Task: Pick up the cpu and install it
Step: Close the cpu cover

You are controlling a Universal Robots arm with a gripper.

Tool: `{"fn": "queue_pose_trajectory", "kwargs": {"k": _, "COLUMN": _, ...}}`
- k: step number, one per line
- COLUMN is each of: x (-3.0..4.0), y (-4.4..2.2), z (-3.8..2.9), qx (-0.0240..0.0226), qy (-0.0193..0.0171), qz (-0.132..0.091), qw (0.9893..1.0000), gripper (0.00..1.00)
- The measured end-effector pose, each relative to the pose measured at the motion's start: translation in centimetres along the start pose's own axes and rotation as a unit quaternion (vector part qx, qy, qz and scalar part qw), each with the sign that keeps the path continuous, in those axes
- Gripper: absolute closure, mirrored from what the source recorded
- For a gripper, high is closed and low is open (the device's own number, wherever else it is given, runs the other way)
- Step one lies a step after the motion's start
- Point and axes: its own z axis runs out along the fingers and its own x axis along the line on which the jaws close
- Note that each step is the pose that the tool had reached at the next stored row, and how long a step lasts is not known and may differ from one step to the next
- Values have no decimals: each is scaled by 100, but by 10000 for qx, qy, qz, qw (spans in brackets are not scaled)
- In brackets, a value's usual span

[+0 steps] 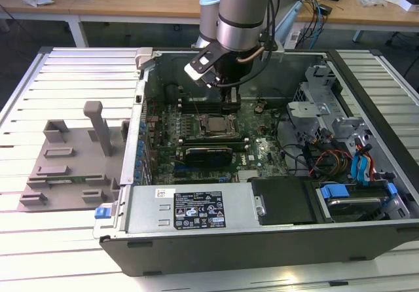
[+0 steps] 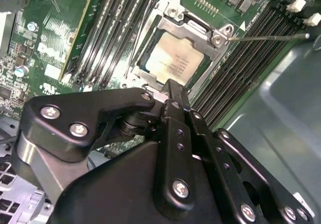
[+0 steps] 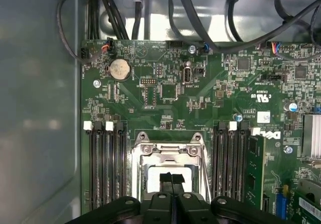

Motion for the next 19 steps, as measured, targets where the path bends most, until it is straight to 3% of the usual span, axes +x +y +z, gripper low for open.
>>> {"fn": "queue_pose_trajectory", "kwargs": {"k": 6, "x": 0, "y": -55, "z": 62, "qx": 0, "qy": 0, "qz": 0, "qw": 10000, "gripper": 89}}
{"fn": "queue_pose_trajectory", "kwargs": {"k": 19, "x": -1, "y": -86, "z": 164, "qx": 0, "qy": 0, "qz": 0, "qw": 10000, "gripper": 89}}
